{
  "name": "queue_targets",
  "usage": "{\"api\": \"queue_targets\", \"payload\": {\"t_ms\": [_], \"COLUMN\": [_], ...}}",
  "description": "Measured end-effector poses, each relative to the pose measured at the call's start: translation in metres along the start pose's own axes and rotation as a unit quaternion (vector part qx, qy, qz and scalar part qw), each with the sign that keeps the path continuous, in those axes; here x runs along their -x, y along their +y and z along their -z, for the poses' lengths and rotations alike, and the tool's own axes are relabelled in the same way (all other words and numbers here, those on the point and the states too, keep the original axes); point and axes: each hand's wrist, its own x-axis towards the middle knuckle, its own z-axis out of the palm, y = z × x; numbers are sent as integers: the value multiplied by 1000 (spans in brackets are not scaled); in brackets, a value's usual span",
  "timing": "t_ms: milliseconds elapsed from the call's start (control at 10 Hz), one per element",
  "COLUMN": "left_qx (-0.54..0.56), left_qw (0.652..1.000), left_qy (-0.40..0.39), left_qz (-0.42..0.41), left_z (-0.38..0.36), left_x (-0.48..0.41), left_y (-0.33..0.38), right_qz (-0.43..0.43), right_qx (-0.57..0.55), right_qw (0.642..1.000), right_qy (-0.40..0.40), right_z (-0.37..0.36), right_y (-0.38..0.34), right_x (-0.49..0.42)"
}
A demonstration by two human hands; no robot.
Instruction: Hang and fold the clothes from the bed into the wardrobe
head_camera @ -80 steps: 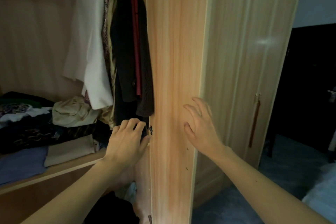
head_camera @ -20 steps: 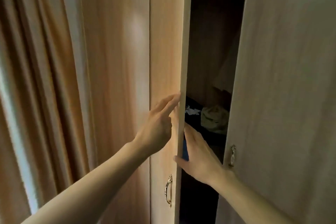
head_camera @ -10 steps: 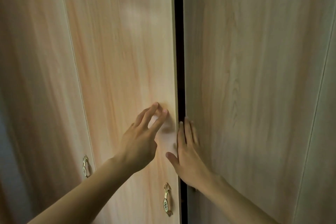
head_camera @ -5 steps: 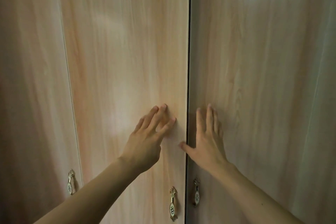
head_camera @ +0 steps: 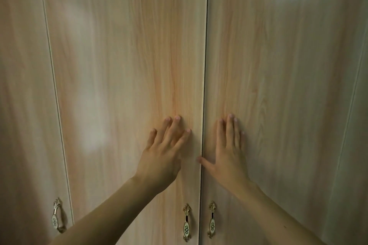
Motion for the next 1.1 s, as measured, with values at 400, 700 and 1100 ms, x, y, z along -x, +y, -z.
{"api": "queue_targets", "payload": {"t_ms": [400, 700, 1100], "left_qx": [-29, -45, 24], "left_qw": [998, 998, 999], "left_qy": [59, 26, -34], "left_qz": [23, 32, 16], "left_z": [-27, -9, 21], "left_x": [-16, -11, 8], "left_y": [10, 13, 0], "right_qz": [-16, -10, 38], "right_qx": [29, 27, -13], "right_qw": [997, 1000, 996], "right_qy": [71, 10, -81], "right_z": [-33, -13, 55], "right_y": [2, 1, -5], "right_x": [-7, 2, 22]}}
